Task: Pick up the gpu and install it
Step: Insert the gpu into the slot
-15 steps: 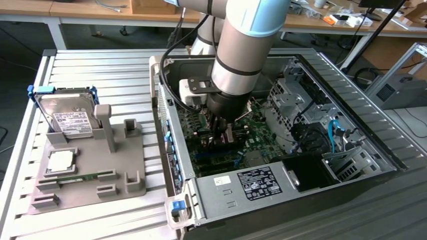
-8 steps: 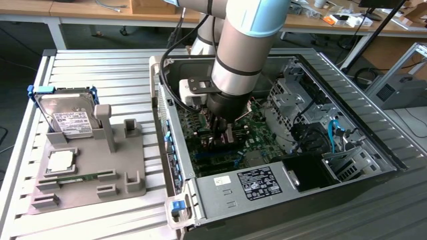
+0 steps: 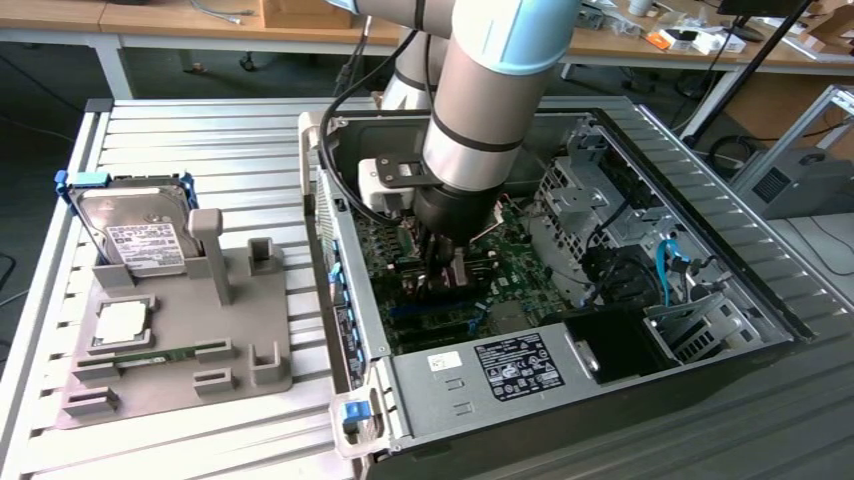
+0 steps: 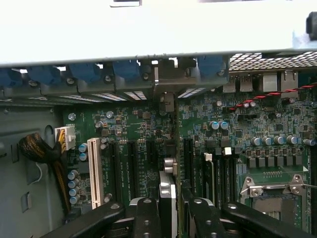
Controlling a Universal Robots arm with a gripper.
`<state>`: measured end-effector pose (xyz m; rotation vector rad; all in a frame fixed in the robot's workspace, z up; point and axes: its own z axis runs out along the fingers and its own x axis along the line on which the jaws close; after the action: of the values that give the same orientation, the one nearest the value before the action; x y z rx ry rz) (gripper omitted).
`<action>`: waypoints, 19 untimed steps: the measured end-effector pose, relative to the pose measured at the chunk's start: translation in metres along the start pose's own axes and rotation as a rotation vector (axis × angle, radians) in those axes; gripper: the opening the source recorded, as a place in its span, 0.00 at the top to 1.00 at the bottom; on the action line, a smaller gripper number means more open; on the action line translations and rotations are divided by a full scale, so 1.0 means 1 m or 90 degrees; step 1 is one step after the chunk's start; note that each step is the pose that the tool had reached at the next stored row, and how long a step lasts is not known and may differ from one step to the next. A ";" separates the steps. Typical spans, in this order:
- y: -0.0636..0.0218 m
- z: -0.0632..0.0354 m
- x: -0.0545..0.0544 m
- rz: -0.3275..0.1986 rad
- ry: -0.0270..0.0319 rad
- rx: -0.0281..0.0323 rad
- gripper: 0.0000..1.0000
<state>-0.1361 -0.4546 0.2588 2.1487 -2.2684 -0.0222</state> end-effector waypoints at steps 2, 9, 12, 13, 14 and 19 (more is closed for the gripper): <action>0.0000 0.0004 0.000 0.000 0.0001 -0.0001 0.73; 0.0000 0.0018 0.000 0.001 0.0001 -0.0001 0.73; 0.0000 0.0022 0.000 0.001 0.0001 -0.0001 0.73; 0.0000 0.0024 0.000 0.001 0.0001 -0.0001 0.73; 0.0000 0.0025 0.000 0.001 0.0001 -0.0001 0.73; -0.0001 0.0038 0.001 0.002 0.0002 -0.0002 0.73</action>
<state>-0.1362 -0.4553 0.2550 2.1451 -2.2712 -0.0221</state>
